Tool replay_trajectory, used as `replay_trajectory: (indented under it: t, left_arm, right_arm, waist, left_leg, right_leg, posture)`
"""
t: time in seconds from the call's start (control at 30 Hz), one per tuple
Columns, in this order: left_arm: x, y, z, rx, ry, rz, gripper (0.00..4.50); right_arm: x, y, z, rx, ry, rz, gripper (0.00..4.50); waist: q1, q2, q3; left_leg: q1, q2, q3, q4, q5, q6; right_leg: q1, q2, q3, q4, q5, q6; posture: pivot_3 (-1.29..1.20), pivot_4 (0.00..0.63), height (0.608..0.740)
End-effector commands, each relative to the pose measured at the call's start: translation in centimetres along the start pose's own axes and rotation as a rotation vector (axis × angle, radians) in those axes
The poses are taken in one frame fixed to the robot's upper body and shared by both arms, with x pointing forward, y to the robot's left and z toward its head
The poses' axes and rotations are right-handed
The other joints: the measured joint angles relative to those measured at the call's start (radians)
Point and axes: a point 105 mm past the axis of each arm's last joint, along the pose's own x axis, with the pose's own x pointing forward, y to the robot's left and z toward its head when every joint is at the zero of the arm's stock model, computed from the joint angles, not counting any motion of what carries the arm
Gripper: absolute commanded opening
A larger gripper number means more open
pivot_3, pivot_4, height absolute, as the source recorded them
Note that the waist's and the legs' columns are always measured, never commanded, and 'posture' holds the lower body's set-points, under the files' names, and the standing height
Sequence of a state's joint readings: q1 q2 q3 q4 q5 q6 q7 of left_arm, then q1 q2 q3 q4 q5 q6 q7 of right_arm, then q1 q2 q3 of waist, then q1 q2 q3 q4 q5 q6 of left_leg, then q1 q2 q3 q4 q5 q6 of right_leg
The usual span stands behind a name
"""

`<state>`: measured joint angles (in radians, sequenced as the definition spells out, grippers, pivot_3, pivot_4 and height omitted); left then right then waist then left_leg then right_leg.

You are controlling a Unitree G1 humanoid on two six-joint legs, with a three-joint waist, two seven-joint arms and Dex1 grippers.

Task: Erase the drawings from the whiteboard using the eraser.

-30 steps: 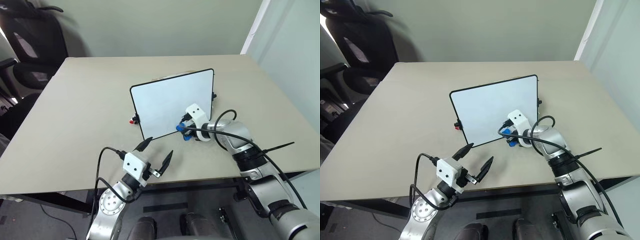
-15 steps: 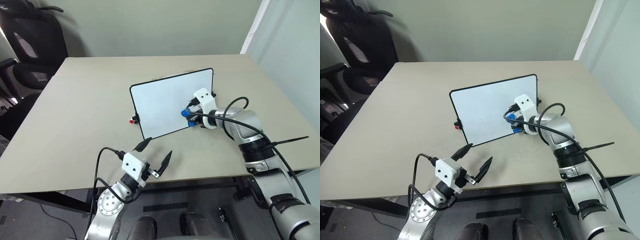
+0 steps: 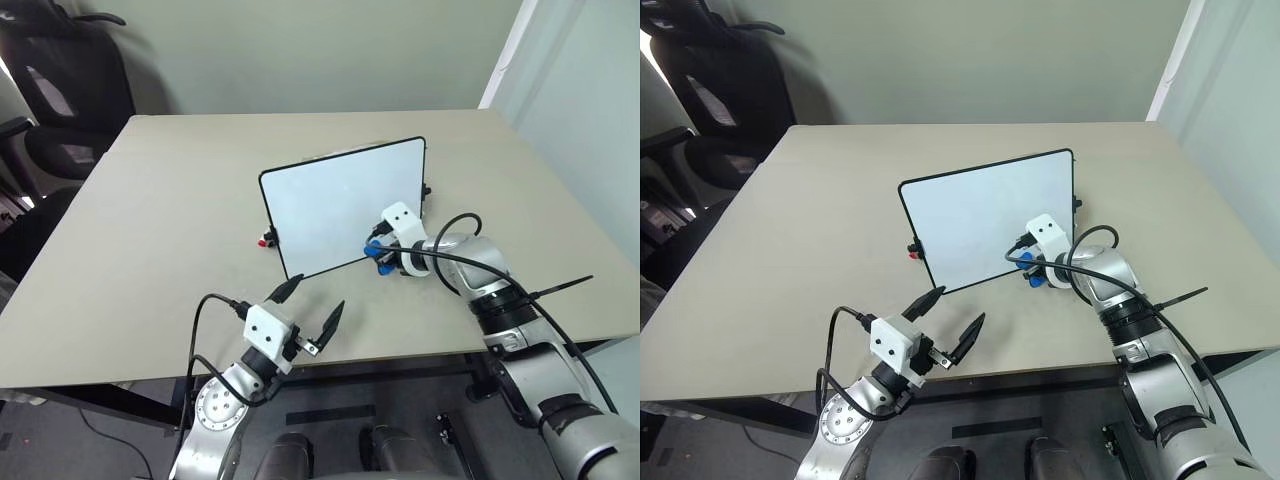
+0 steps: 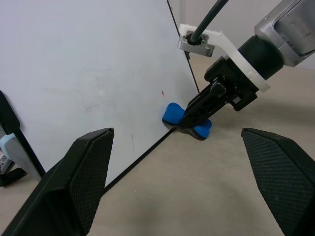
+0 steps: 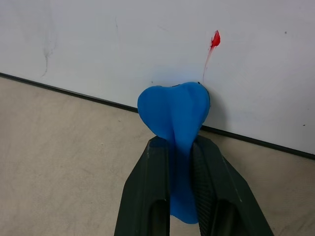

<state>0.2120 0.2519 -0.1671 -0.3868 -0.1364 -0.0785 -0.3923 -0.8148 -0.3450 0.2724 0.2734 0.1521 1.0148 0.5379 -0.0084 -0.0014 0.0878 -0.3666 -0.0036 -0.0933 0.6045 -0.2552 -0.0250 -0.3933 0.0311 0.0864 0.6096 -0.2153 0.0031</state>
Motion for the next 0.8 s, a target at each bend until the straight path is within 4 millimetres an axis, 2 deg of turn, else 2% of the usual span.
replay_trajectory:
  t: [0.03, 0.17, 0.37, 0.47, 0.67, 0.8]
  left_arm:
    - [0.1, 0.1, 1.4, 0.017, -0.052, 0.000, 4.50]
    - [0.1, 0.2, 1.4, 0.017, -0.051, -0.001, 4.50]
    - [0.3, 0.1, 1.3, 0.014, -0.049, -0.005, 4.50]
    - [0.3, 0.1, 1.2, 0.013, -0.048, -0.008, 4.50]
    - [0.4, 0.0, 1.1, 0.013, -0.046, -0.009, 4.50]
    - [0.4, 0.1, 1.1, 0.014, -0.047, -0.008, 4.50]
  right_arm:
    - [-1.7, -1.7, 3.4, -0.017, -0.128, -0.066, 0.55]
    - [-3.1, -1.4, 5.8, -0.032, -0.211, -0.049, 0.55]
    - [-3.6, -1.0, 6.5, -0.049, -0.229, -0.045, 0.55]
    - [-2.9, -0.8, 5.2, -0.042, -0.185, -0.037, 0.55]
    - [-0.7, 0.1, 0.5, -0.019, -0.022, -0.011, 0.55]
    - [-0.5, 0.2, -0.2, -0.010, -0.006, -0.004, 0.55]
  waist:
    - [0.000, 0.001, 0.002]
    - [0.000, 0.001, 0.006]
    - [0.000, 0.001, 0.006]
    - [0.000, 0.001, 0.006]
    - [0.000, 0.000, 0.003]
    - [0.000, 0.001, 0.001]
  left_leg:
    - [0.000, 0.000, 0.000, 0.000, 0.000, 0.000]
    - [-0.003, 0.000, 0.000, 0.000, 0.000, 0.000]
    - [-0.001, 0.000, 0.000, 0.000, 0.000, 0.000]
    - [0.000, 0.000, 0.000, 0.000, 0.004, 0.006]
    - [0.001, 0.000, 0.000, 0.000, 0.004, 0.005]
    - [0.002, 0.000, 0.001, 0.000, 0.005, 0.005]
  right_leg:
    - [0.000, 0.000, 0.000, 0.000, 0.000, 0.000]
    - [-0.002, 0.000, 0.000, -0.001, 0.000, 0.000]
    - [-0.003, 0.000, 0.000, 0.000, 0.002, -0.003]
    - [-0.003, 0.000, 0.000, 0.000, 0.003, -0.002]
    - [0.001, 0.000, 0.000, -0.001, 0.004, -0.001]
    - [-0.001, 0.000, 0.000, -0.001, 0.005, 0.001]
  posture:
    - [0.00, 0.150, 0.739]
    - [0.00, 0.150, 0.739]
    - [0.00, 0.150, 0.739]
    - [0.00, 0.150, 0.739]
    - [0.00, 0.150, 0.739]
    - [0.00, 0.150, 0.739]
